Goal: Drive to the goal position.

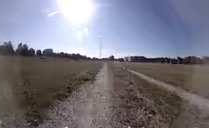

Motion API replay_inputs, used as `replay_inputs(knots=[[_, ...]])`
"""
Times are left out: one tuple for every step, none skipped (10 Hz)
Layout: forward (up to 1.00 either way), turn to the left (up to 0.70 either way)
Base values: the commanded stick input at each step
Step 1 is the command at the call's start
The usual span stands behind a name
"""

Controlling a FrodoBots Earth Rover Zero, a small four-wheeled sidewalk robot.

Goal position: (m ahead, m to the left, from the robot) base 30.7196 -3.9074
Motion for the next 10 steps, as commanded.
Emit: replay_inputs(knots=[[0.5,0.0],[0.5,0.0],[0.5,0.0],[0.5,0.0],[0.5,0.0],[0.5,0.0],[0.5,0.0],[0.5,0.0],[0.5,-0.13],[0.5,-0.28]])
